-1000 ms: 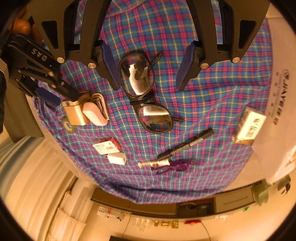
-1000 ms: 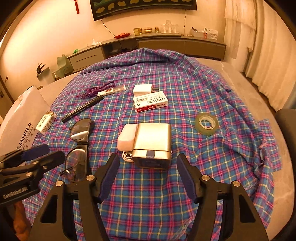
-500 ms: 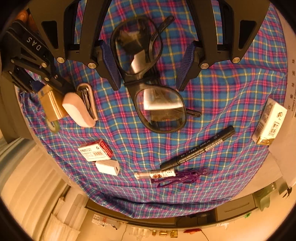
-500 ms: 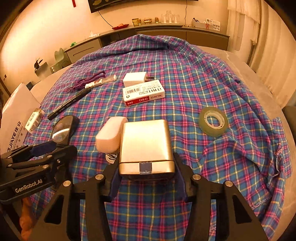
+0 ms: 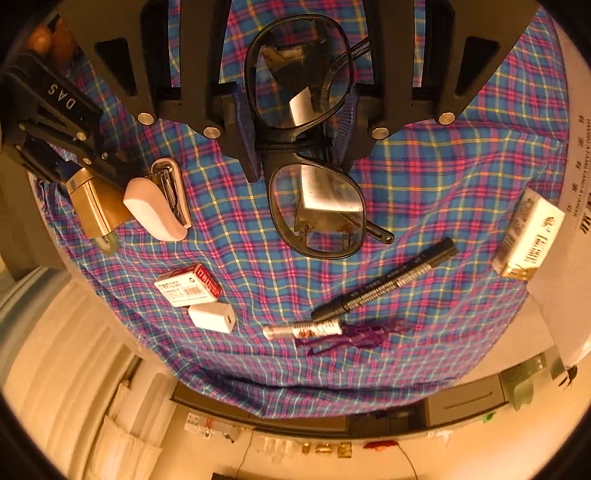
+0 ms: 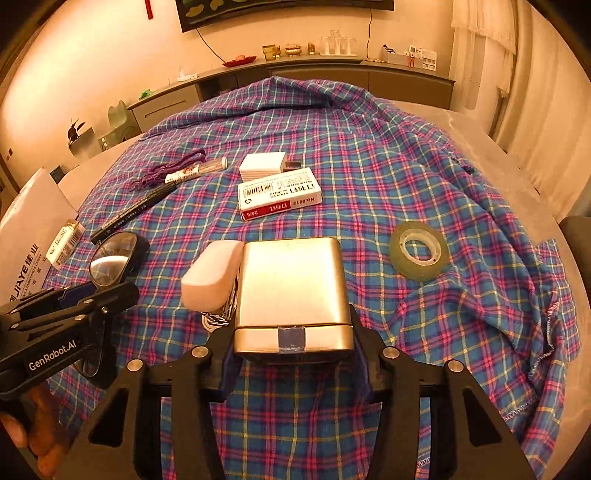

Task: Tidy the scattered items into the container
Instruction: 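Grasp the black glasses with the left tool while the right tool grasps the gold tin, then carry the glasses and gold tin together over the orange-lined white box, then open the left tool to drop the glasses while the right tool releases the tin, then withdraw both tools from the box back over the plaid sheet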

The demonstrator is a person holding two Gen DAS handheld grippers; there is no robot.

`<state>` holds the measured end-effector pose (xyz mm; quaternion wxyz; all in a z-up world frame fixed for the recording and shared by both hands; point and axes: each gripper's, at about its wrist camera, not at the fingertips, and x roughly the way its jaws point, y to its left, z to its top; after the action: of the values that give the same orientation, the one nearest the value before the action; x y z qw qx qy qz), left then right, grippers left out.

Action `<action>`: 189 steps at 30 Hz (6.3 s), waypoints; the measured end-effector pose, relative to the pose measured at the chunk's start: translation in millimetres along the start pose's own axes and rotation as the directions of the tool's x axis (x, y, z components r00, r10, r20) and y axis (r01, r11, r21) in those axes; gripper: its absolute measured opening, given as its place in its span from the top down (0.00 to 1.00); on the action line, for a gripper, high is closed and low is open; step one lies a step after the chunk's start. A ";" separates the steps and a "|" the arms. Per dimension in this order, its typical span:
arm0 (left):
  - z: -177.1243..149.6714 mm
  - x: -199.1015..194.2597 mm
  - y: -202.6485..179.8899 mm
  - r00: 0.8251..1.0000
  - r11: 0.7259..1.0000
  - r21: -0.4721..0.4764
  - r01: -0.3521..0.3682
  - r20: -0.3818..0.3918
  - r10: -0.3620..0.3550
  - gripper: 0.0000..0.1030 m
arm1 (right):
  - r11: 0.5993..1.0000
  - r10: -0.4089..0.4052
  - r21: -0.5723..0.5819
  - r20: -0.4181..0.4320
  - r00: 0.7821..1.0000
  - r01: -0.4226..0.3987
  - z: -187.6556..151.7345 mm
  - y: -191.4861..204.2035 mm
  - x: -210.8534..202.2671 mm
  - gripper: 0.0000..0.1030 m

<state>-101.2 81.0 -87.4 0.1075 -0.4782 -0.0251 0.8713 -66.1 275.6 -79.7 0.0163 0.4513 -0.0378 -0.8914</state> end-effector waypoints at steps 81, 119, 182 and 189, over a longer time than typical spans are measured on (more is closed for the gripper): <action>-25.5 -260.9 239.5 0.954 0.964 -0.256 -0.074 0.264 0.143 0.60 | 0.844 0.329 -0.451 0.012 0.944 -0.288 31.2 341.8 -134.1 0.51; 28.5 -191.7 346.9 0.989 0.940 -0.319 -0.120 0.047 0.142 0.60 | 0.767 0.296 -0.559 -0.125 0.947 -0.314 80.0 430.2 -55.5 0.51; 38.2 -180.3 311.7 0.971 0.958 -0.164 -0.234 -0.082 0.223 0.51 | 0.701 0.277 -0.640 -0.161 0.947 -0.314 74.7 431.2 -61.8 0.51; 18.2 -212.6 292.7 0.977 0.961 -0.184 -0.207 0.015 0.214 0.51 | 0.726 0.353 -0.600 -0.091 0.931 -0.335 57.6 406.8 -92.6 0.51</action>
<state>-53.8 -248.5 55.6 -0.0301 -0.4708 -0.0550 0.8800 -59.8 -120.9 62.1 0.3242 0.3939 0.1665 -0.8438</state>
